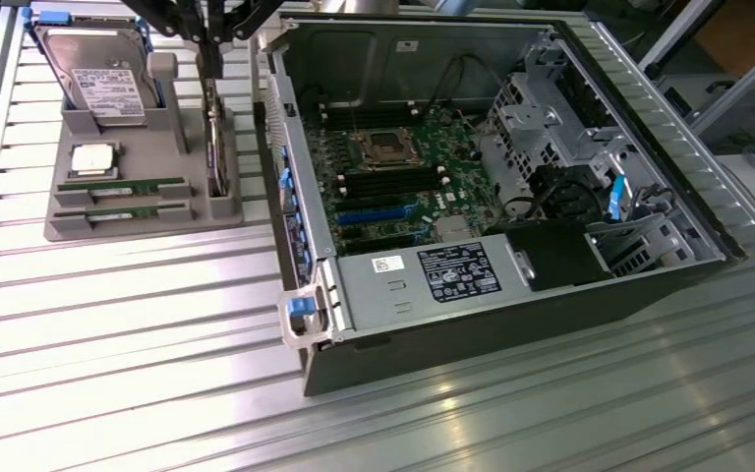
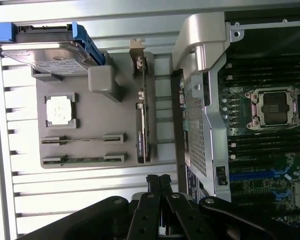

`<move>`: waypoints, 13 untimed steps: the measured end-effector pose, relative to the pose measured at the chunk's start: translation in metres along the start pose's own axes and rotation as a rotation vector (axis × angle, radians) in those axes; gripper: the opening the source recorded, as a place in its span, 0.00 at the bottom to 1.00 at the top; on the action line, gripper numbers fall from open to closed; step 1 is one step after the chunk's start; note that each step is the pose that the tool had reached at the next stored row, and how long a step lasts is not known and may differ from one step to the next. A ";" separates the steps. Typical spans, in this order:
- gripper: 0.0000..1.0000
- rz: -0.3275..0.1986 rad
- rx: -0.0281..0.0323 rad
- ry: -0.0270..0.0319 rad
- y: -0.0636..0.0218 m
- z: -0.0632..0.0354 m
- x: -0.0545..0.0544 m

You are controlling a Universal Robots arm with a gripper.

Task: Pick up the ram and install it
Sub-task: 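Reach for the ram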

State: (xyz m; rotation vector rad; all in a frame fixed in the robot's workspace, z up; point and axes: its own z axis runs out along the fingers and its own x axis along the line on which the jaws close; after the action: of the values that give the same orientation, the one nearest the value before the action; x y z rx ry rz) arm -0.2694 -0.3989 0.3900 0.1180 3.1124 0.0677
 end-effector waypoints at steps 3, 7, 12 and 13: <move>0.14 0.000 0.0001 0.0001 -0.0001 0.0000 0.002; 0.14 0.000 0.0000 0.0001 -0.0004 -0.0001 0.005; 0.14 0.000 0.0001 0.0001 -0.0011 -0.0002 0.015; 0.14 0.000 0.0000 0.0000 -0.0013 -0.0003 0.017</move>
State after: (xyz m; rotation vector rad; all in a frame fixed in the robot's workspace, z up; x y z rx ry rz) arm -0.2863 -0.3989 0.3898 0.1181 3.1125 0.0677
